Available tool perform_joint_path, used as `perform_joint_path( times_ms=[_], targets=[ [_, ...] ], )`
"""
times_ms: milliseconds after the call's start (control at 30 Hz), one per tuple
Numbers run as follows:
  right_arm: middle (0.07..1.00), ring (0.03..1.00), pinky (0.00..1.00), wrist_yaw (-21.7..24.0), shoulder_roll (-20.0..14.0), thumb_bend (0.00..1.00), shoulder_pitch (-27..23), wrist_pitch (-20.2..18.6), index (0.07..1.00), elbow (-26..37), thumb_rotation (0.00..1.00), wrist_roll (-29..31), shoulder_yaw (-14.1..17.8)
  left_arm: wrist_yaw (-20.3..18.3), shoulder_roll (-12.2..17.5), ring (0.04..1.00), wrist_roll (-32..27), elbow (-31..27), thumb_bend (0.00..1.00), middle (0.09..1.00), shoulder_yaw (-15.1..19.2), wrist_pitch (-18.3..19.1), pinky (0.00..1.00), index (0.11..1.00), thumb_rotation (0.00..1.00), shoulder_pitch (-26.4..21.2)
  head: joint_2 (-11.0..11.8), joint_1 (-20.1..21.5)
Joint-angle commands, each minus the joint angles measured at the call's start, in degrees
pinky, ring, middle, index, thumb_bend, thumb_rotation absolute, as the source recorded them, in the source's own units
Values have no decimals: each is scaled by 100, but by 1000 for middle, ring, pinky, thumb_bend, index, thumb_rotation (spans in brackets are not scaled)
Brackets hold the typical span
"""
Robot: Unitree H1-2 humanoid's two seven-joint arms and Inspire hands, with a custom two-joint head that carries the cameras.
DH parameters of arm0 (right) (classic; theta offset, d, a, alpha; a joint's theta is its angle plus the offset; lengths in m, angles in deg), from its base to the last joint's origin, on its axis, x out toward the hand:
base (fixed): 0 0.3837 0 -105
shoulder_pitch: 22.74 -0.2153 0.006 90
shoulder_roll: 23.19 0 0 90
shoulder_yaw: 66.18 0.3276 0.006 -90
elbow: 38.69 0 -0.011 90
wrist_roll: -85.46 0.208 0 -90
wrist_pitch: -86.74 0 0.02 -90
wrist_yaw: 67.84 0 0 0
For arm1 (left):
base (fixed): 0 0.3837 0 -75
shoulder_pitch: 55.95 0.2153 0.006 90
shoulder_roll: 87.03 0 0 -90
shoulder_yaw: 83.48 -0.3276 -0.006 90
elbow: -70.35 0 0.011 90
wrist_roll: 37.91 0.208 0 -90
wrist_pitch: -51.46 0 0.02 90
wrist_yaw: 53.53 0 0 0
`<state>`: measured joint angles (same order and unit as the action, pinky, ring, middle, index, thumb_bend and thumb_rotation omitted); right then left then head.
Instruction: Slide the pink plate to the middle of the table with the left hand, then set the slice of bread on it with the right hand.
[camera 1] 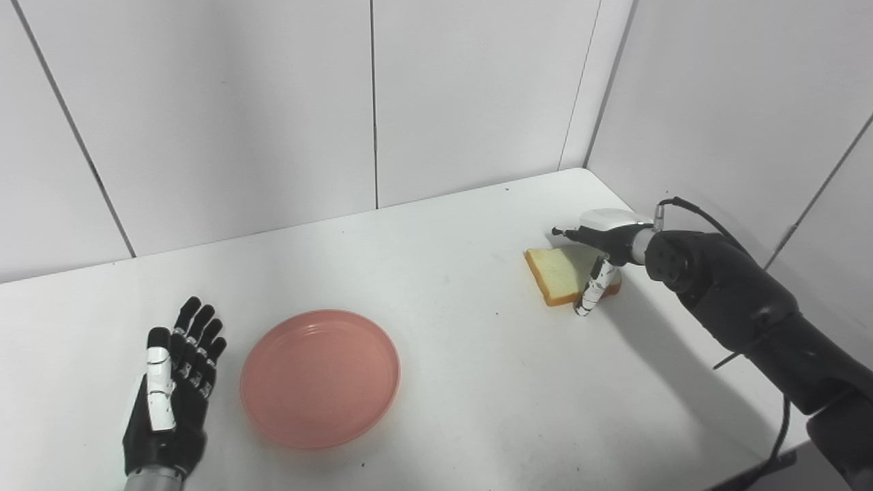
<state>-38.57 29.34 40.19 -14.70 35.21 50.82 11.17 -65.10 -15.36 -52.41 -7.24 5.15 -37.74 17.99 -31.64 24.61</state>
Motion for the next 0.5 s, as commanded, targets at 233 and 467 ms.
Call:
perform_joint_path(
  times_ms=[233, 467],
  targets=[
    [508, 532, 485, -963, -44, 551, -50, 639, 571, 23, 2, -38, 289, 59, -48, 977, 35, -129, 697, 970, -22, 34, 990, 933, 982, -35, -15, 3],
    [445, 466, 397, -988, -48, 516, -114, 560, 535, 76, 0, -87, 293, 85, -76, 971, 37, -140, 696, 962, -29, 45, 990, 931, 978, -37, -16, -8]
  ],
)
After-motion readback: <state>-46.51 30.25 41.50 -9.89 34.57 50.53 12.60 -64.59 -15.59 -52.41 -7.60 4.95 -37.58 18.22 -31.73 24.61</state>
